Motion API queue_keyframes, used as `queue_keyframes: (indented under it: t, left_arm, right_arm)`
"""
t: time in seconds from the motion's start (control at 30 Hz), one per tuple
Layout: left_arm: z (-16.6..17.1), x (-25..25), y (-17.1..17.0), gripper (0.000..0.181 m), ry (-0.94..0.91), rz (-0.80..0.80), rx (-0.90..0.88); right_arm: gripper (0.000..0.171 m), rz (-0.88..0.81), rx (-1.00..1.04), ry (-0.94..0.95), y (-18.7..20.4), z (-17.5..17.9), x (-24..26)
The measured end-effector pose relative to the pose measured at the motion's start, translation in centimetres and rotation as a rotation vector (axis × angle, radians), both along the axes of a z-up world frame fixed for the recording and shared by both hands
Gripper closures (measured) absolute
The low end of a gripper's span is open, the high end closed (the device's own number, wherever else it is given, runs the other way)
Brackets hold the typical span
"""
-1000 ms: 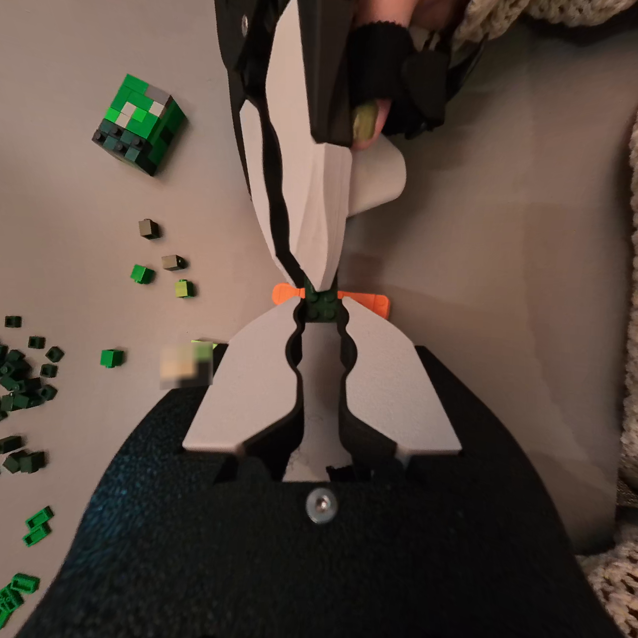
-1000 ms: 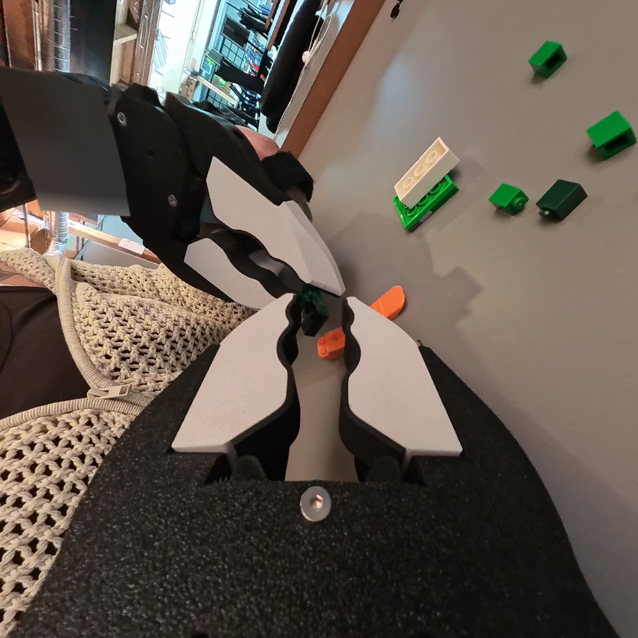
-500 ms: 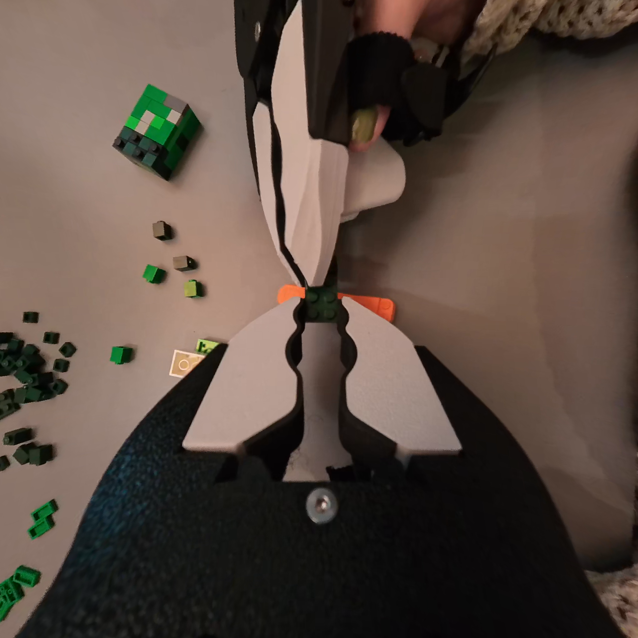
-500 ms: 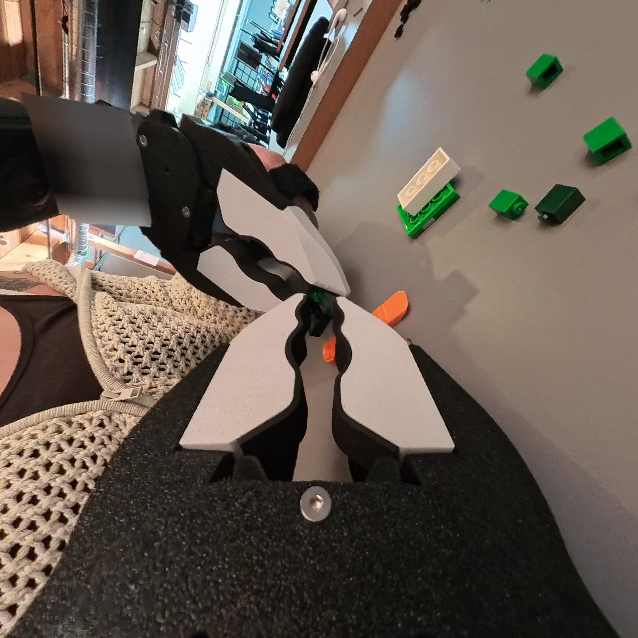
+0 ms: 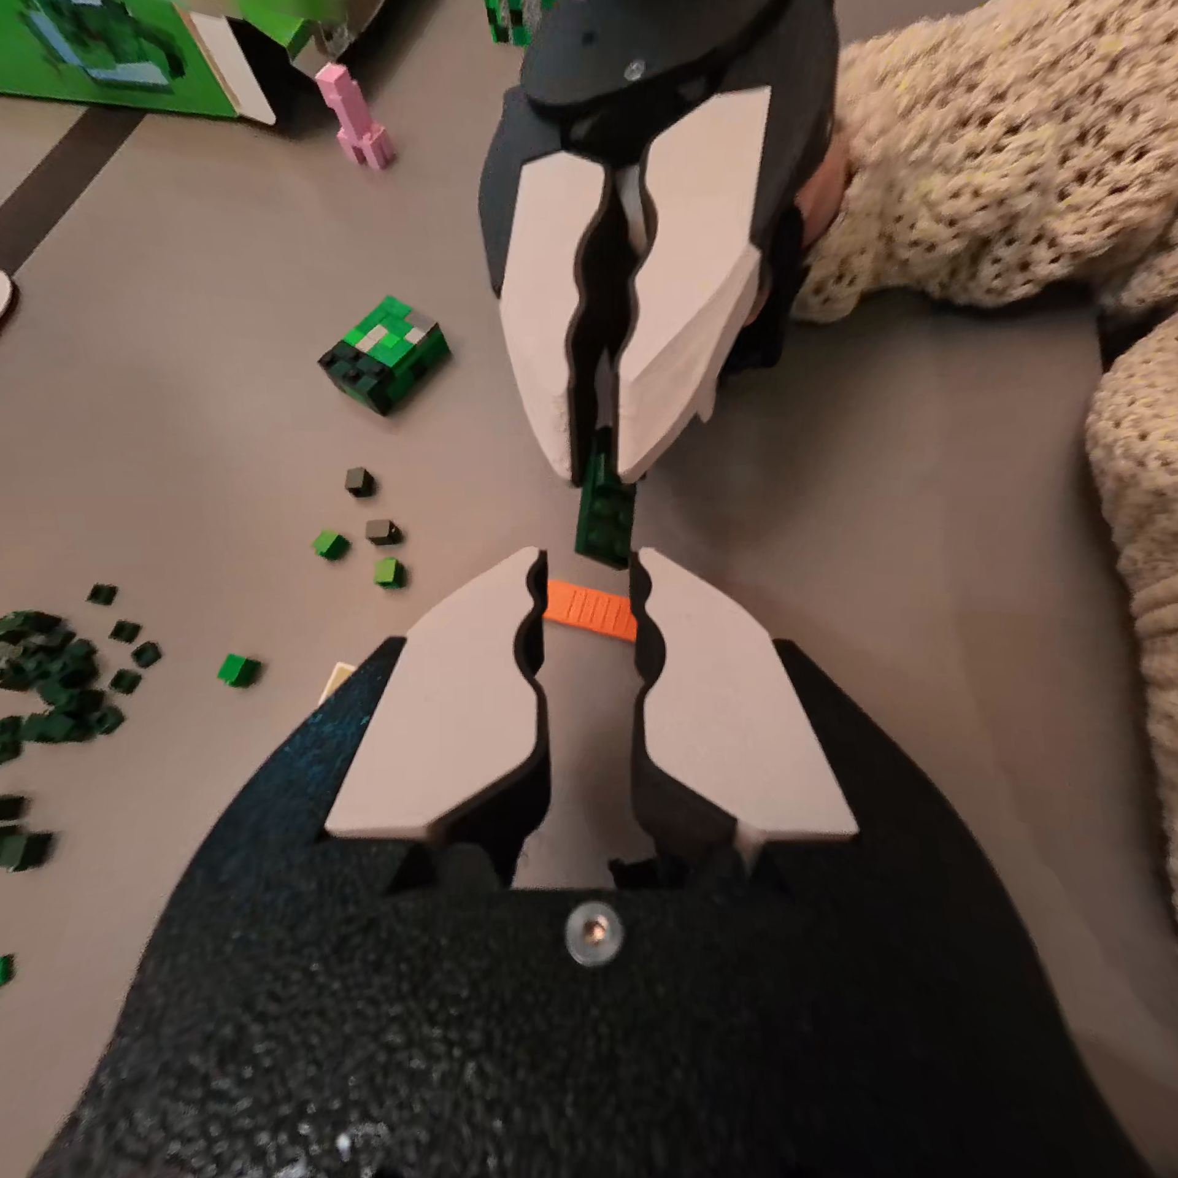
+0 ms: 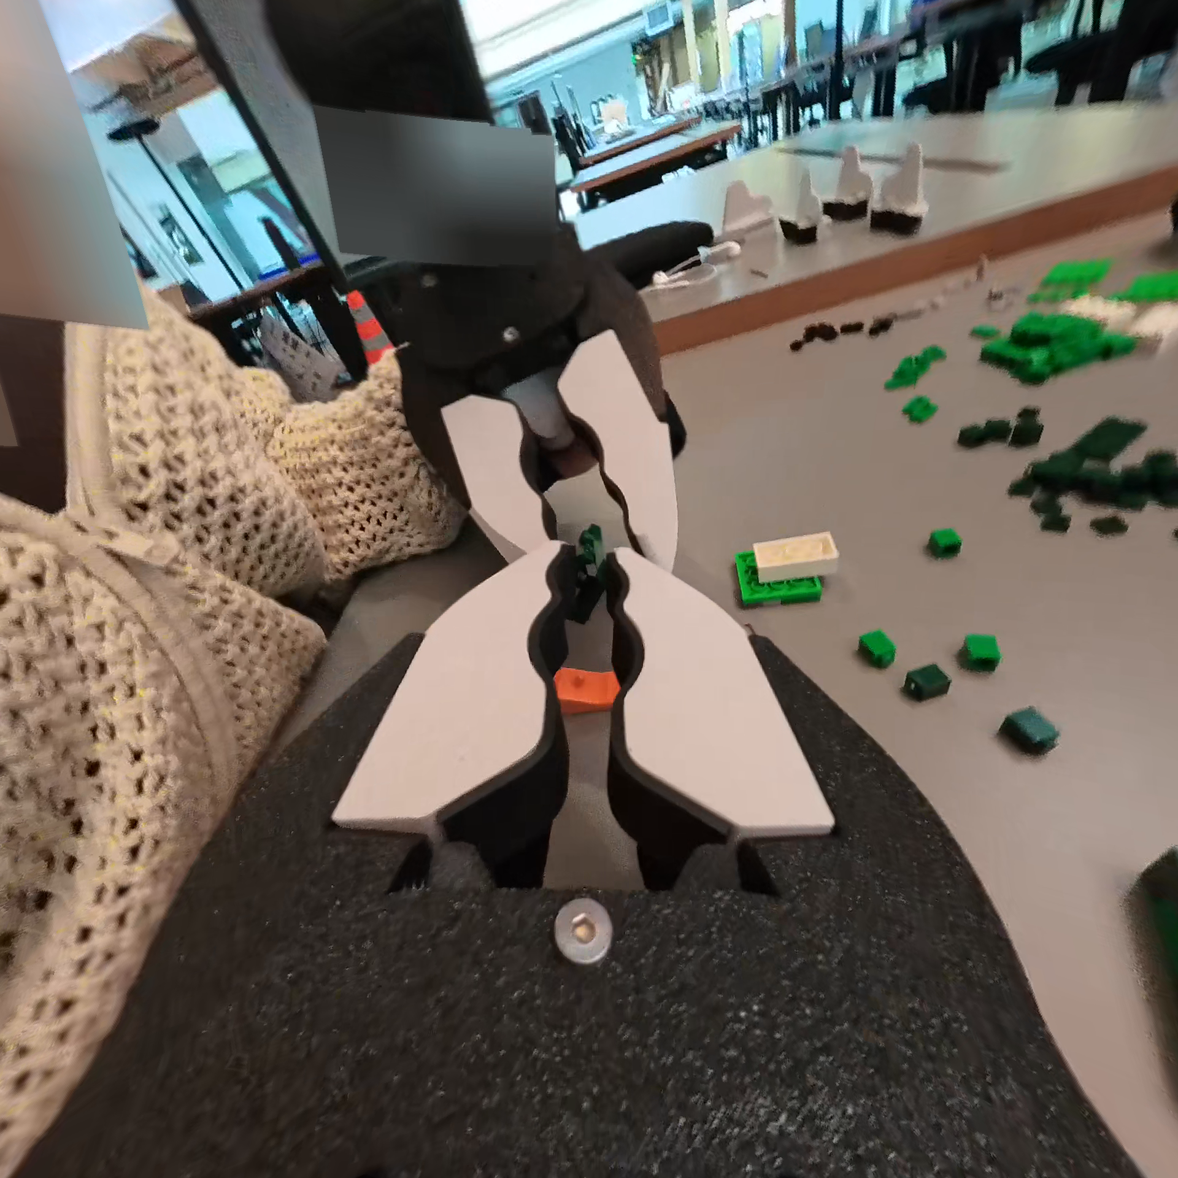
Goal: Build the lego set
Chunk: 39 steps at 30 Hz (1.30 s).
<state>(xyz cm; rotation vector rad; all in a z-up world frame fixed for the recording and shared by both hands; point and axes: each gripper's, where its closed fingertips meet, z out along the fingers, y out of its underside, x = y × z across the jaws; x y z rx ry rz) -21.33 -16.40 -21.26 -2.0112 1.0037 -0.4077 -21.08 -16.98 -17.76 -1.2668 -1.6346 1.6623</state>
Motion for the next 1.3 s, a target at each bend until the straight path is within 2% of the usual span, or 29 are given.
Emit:
queue_keyframes:
  t: [0.1,0.2,0.47,0.8,1.3]
  left_arm:
    - [0.6,0.8,-0.3,0.17,-0.063,-0.04,0.032]
    - [1.2,1.2,-0.4,0.172,-0.091,-0.065,0.085]
    - [3.2,1.6,-0.5,0.177,-0.161,-0.084,0.253]
    - [5.2,2.3,-0.8,0.177,-0.318,-0.093,0.351]
    - [5.2,2.5,-0.5,0.177,-0.312,-0.065,0.37]
  right_arm:
    - [0.163,0.005,0.119,0.08,-0.3,0.3,0.2]
    - [0.163,0.012,0.204,0.149,-0.5,0.7,0.4]
    - [0.163,-0.022,0.299,0.312,-1.0,2.6,0.8]
    - [0.163,-0.083,0.343,0.467,-1.4,4.6,1.1]
    - [0.163,-0.083,0.303,0.446,-1.0,4.6,1.1]
